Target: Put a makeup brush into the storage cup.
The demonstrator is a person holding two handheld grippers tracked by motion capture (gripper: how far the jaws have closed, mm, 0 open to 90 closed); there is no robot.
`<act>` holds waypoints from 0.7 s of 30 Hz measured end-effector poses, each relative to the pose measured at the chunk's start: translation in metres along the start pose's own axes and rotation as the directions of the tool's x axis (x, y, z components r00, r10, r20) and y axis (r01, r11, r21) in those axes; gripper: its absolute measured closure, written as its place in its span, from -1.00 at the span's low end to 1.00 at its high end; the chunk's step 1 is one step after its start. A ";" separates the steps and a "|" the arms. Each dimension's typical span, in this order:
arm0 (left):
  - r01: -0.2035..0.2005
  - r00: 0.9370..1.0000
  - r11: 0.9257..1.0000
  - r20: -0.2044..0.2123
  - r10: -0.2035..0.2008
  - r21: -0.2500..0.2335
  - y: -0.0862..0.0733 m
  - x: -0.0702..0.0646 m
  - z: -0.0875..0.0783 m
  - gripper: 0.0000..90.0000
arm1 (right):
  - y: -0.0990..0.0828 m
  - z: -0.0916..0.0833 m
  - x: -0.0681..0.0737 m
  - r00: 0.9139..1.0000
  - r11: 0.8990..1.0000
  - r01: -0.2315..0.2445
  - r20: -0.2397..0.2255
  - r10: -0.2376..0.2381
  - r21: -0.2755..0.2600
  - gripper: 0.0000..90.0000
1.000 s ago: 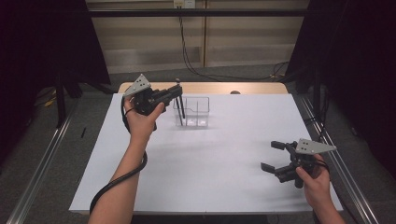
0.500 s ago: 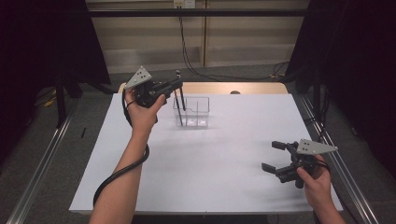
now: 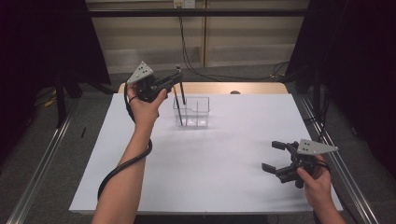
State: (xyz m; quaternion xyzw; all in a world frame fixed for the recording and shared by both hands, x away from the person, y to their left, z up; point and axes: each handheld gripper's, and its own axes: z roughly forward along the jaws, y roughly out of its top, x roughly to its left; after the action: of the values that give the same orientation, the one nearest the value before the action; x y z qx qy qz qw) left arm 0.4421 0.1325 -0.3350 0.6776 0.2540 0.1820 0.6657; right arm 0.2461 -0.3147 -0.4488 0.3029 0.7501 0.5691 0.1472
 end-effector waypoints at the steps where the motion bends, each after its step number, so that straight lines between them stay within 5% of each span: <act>1: 0.001 1.000 1.000 -0.002 -0.001 -0.005 0.000 0.000 0.001 0.86 | 0.000 0.000 0.000 1.000 1.000 -0.001 -0.001 0.001 0.000 -0.96; 21: -0.021 0.997 1.000 -0.072 0.021 0.005 -0.004 0.010 0.005 0.85 | 0.000 -0.001 -0.001 1.000 1.000 0.000 -0.005 0.000 -0.002 -0.96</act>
State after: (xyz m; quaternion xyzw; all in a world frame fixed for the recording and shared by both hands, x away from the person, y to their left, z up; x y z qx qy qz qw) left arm 0.4524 0.1341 -0.3401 0.6745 0.2711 0.2126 0.6529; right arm 0.2458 -0.3161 -0.4489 0.3013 0.7499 0.5707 0.1459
